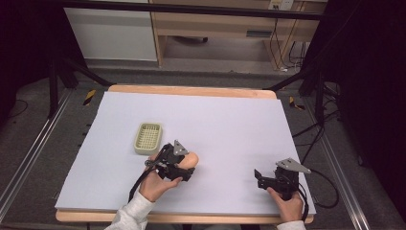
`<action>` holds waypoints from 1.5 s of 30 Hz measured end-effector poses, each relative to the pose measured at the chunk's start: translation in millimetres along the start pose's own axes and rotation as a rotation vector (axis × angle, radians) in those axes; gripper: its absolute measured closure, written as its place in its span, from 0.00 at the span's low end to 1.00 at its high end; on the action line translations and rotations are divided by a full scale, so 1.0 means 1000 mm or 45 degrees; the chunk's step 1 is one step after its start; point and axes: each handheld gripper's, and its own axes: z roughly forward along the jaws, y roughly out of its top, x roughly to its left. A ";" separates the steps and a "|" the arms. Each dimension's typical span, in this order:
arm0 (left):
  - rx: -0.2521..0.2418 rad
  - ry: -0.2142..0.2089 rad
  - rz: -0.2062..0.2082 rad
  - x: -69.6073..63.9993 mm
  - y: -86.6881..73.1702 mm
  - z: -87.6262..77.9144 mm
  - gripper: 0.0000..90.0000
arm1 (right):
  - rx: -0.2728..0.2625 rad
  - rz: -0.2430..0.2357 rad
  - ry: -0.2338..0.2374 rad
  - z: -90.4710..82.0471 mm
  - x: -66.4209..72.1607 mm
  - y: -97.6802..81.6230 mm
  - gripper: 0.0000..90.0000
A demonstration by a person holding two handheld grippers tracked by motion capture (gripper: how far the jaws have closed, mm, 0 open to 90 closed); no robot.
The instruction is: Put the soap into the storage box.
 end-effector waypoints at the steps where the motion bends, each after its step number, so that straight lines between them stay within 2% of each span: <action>1: 0.000 0.003 -0.005 0.000 0.000 0.000 0.35 | 0.000 0.001 0.000 0.000 0.000 0.000 0.05; 10: -0.015 0.013 -0.015 0.005 -0.001 -0.006 0.35 | -0.002 0.002 0.001 0.000 0.000 0.000 0.05; 20: -0.045 0.038 -0.065 0.019 -0.002 -0.018 0.35 | -0.003 0.002 0.003 0.000 0.000 0.000 0.05; 38: -0.095 0.116 -0.132 0.042 -0.005 -0.037 0.35 | -0.001 0.001 0.003 0.000 0.000 0.000 0.05; 45: -0.084 0.140 -0.140 0.048 -0.006 -0.040 0.35 | -0.001 0.001 0.004 0.000 0.000 0.000 0.05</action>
